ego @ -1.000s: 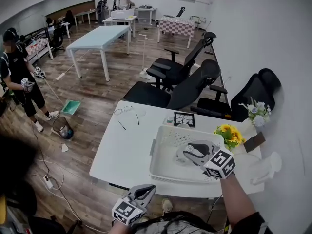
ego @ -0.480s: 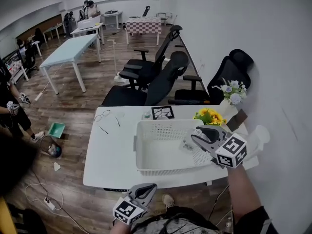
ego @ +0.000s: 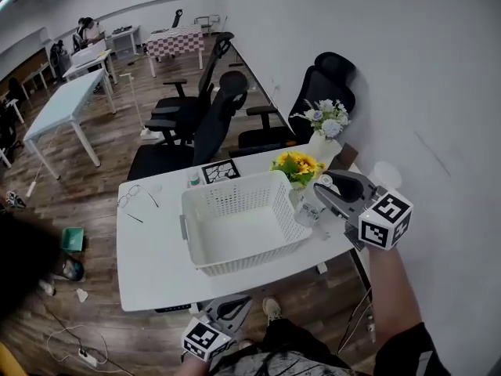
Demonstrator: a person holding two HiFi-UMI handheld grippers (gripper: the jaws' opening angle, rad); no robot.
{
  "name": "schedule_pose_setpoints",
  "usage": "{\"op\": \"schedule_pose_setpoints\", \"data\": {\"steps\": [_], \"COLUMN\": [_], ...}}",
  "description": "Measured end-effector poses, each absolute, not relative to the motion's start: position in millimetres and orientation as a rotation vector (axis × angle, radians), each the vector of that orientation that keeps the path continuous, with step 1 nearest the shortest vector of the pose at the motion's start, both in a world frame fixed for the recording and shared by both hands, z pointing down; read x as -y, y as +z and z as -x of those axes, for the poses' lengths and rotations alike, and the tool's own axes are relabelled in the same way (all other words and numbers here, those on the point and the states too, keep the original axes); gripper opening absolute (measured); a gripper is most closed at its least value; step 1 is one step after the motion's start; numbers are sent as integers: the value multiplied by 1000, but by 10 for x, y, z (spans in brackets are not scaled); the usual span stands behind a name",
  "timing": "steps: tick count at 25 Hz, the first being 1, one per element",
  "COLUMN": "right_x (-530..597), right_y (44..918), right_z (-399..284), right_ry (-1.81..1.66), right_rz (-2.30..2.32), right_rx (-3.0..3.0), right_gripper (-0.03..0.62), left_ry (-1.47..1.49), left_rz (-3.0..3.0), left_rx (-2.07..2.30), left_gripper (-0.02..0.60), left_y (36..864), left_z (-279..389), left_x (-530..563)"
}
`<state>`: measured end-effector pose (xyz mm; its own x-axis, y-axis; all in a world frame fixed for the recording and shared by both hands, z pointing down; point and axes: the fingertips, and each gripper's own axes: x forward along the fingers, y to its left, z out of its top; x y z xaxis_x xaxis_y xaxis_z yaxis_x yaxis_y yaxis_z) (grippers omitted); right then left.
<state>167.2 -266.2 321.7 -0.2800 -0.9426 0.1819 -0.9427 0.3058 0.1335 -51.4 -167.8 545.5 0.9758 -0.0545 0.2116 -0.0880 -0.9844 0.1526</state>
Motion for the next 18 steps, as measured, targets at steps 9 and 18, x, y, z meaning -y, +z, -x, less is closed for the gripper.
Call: {"op": "schedule_pose_setpoints", "data": {"steps": [9,18], "right_x": [2178,1901], "right_y": [3210,3638], "right_z": [-2070,-2627], "right_ry": [21,110], "right_rz": [-1841,-1871], "right_rx": [2253,2231], "right_gripper": [150,150], "left_ry": [320,339], "left_rz": [-2984,-3004], "left_rx": [-37,-103], "left_gripper": [11,11], "left_y": [5402,5369], "left_z": [185,-497], "left_x": [1479,1378]}}
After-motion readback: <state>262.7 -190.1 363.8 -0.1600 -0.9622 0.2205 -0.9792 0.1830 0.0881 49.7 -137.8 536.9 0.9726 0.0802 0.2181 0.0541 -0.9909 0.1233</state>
